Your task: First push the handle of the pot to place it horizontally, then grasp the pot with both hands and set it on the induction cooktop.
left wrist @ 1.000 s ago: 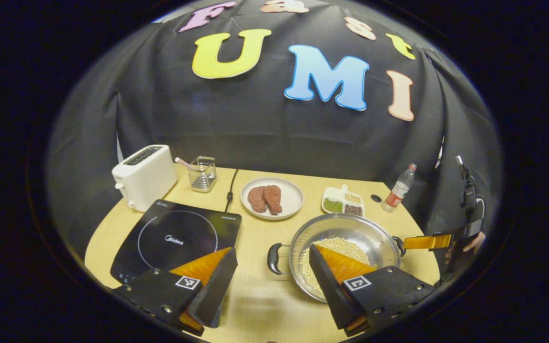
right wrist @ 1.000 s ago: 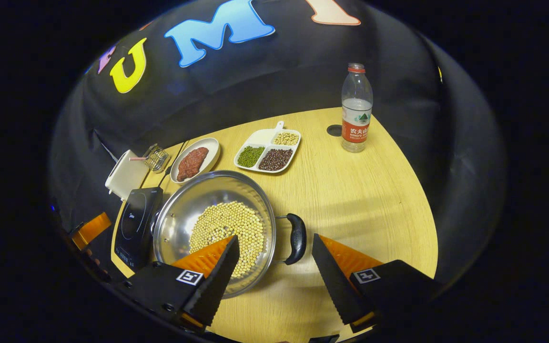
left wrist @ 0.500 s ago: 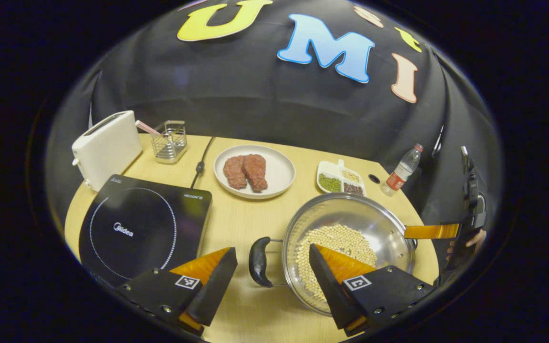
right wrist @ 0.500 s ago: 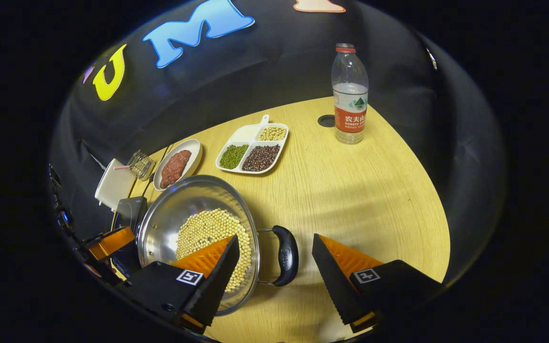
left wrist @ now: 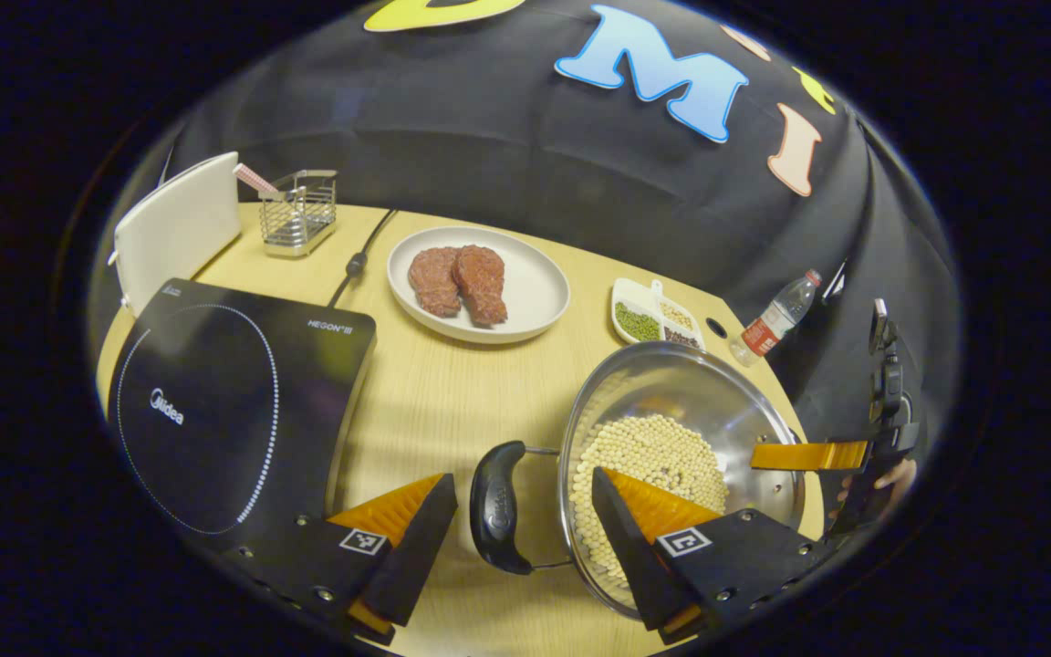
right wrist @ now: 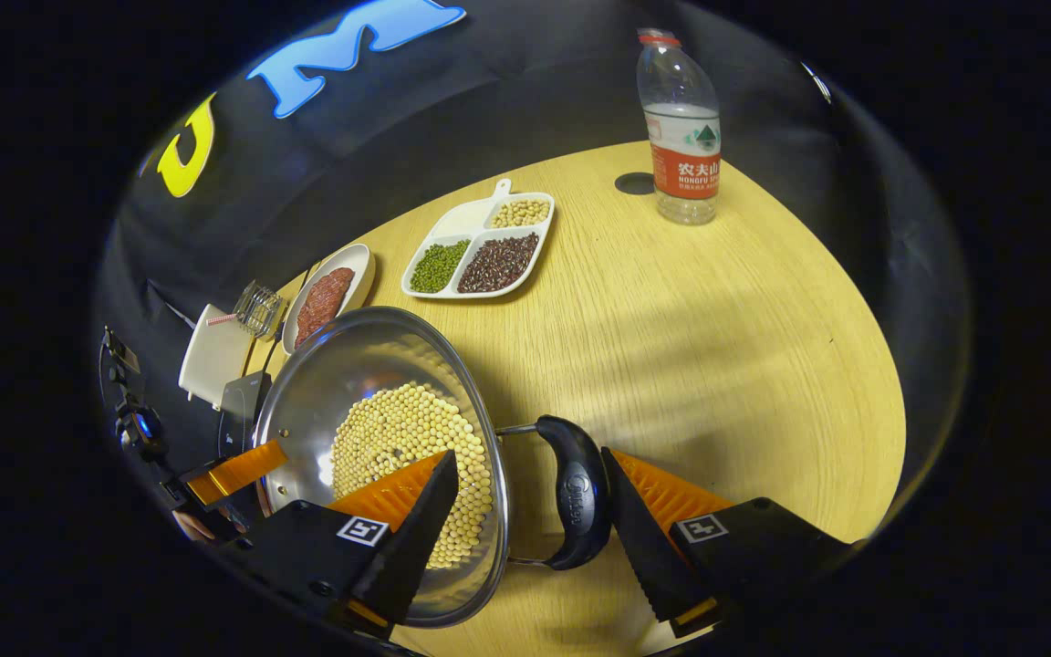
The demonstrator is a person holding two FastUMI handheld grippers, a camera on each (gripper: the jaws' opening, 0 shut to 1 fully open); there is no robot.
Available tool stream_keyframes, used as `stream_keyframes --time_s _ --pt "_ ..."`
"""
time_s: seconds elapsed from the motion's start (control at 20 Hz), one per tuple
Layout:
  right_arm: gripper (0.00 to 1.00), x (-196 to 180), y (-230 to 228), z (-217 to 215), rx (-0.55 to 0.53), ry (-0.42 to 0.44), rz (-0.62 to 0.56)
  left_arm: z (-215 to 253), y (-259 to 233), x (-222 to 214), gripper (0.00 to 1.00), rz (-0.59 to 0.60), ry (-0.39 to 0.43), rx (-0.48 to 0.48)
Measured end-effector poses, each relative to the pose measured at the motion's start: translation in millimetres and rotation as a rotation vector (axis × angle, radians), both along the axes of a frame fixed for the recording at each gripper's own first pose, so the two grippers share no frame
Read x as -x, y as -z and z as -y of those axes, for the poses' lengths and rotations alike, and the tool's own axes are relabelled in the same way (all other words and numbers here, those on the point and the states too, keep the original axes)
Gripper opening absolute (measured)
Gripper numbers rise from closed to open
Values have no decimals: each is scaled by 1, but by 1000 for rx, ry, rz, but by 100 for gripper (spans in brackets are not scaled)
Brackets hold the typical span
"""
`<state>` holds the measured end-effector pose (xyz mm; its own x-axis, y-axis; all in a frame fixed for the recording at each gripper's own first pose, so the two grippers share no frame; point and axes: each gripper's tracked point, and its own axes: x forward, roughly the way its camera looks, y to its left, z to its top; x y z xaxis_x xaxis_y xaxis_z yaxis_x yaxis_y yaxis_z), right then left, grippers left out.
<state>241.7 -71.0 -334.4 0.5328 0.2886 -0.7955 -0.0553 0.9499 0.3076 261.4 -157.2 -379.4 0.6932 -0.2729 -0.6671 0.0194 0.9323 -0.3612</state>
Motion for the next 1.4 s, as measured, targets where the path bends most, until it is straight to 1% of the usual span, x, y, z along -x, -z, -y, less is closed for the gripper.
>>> stream_keyframes --time_s 0.1,0.15,0.2,0.25,0.3,0.35,0.4,0.45,0.5,0.55,0.6,0.65,0.75,0.8,0.85,0.9,0.95,1.0,1.05,1.1,1.15,1.2,1.25,1.3,1.35,1.4 --pt "97 -1 3 1 15 -3 5 2 5 -1 91 -9 -8 25" --pt "88 0 5 1 15 -6 0 1 7 -2 76 -16 -13 27" --pt "92 -1 7 -2 12 -11 -1 1 9 -2 69 -19 -13 30" --pt "87 -2 8 -3 14 -14 1 2 10 -4 68 -21 -11 33" --pt "77 -3 10 -2 20 -13 1 5 10 -4 68 -24 -5 38" --pt "72 -4 12 -3 13 -11 -8 9 11 -4 68 -28 3 42" --pt "80 -2 14 -2 14 -4 -18 7 15 -8 65 -29 -4 35" --pt "72 -5 15 3 25 6 -15 7 13 -4 54 -39 -2 40" --pt "70 -4 14 5 20 10 -16 7 12 -4 54 -43 -1 49" --pt "63 -9 20 3 15 12 -19 8 12 -4 54 -46 -1 55" --pt "60 -5 16 4 13 9 -21 8 13 -3 54 -56 2 59" --pt "58 -4 16 4 15 7 -21 8 14 -2 57 -63 1 64" --pt "61 -3 16 4 14 9 -25 9 15 0 49 -80 -3 78" --pt "61 -5 16 4 7 11 -25 9 14 1 56 -77 -8 84" --pt "58 -5 15 4 6 6 -25 9 16 0 53 -77 -14 96" --pt "58 -4 17 4 6 2 -28 10 15 1 53 -78 -26 115" --pt "58 -5 16 4 7 1 -28 12 17 3 55 -84 -37 136" --pt "61 -5 16 4 10 -1 -28 12 16 3 52 -78 -46 154" --pt "61 -4 14 5 9 -1 -27 12 16 3 52 -80 -52 165" --pt "56 -5 16 4 10 -1 -26 13 17 3 48 -81 -54 167" --pt "58 -5 17 4 11 -5 -25 12 16 3 47 -80 -51 161" --pt "55 -3 14 5 1 -5 -31 11 16 4 51 -85 -49 154" --pt "53 -5 15 3 -1 -5 -29 12 16 5 50 -91 -48 152" --pt "55 -5 16 4 3 -8 -29 12 16 6 46 -92 -50 151" --pt "52 -4 16 4 13 -12 -26 12 16 6 46 -97 -51 145" --pt "52 -3 17 4 23 -20 -27 11 16 7 53 -101 -49 134"
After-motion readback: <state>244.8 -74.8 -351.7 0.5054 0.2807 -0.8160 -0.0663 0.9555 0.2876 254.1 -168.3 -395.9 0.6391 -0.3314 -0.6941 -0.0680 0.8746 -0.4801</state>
